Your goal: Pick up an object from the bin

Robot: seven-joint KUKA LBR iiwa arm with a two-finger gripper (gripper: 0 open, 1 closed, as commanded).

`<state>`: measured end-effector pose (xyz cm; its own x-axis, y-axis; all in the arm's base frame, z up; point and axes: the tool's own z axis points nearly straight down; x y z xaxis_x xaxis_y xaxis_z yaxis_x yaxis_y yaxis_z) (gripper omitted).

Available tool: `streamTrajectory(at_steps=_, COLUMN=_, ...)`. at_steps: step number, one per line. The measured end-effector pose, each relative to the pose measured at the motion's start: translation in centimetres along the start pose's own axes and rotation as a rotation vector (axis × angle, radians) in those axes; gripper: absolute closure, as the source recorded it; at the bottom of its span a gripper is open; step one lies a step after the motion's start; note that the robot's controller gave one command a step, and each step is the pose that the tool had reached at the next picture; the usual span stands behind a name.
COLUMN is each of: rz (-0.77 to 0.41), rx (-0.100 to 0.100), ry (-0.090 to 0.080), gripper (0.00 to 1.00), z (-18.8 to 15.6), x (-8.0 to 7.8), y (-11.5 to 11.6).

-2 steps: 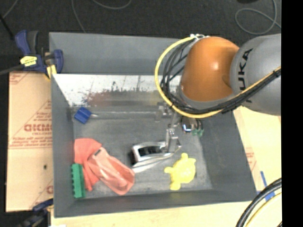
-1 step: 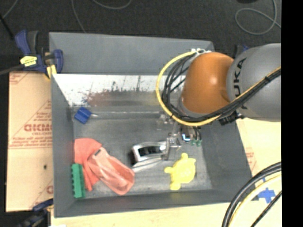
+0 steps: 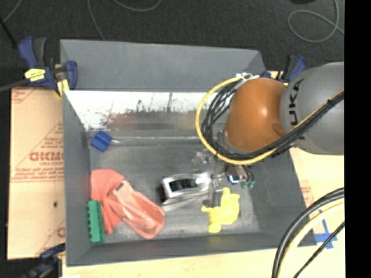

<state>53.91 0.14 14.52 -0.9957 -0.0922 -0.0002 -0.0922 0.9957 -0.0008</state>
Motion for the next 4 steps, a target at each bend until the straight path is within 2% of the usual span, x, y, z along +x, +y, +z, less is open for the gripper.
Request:
streamTrajectory(at_steps=1, rz=-0.207, rx=0.002, ry=-0.007, gripper=0.00, z=0.8, x=-0.6, y=-0.3)
streamTrajectory(at_steps=2, rz=-0.138, rx=0.000, ry=-0.008, gripper=0.00, z=4.5, x=-1.0, y=-1.9)
streamTrajectory(at_steps=3, rz=0.077, rx=0.001, ry=-0.018, gripper=1.00, z=7.3, x=0.5, y=-2.2)
streamTrajectory(at_steps=4, rz=0.077, rx=0.001, ry=-0.018, gripper=1.00, z=7.3, x=0.5, y=-2.2)
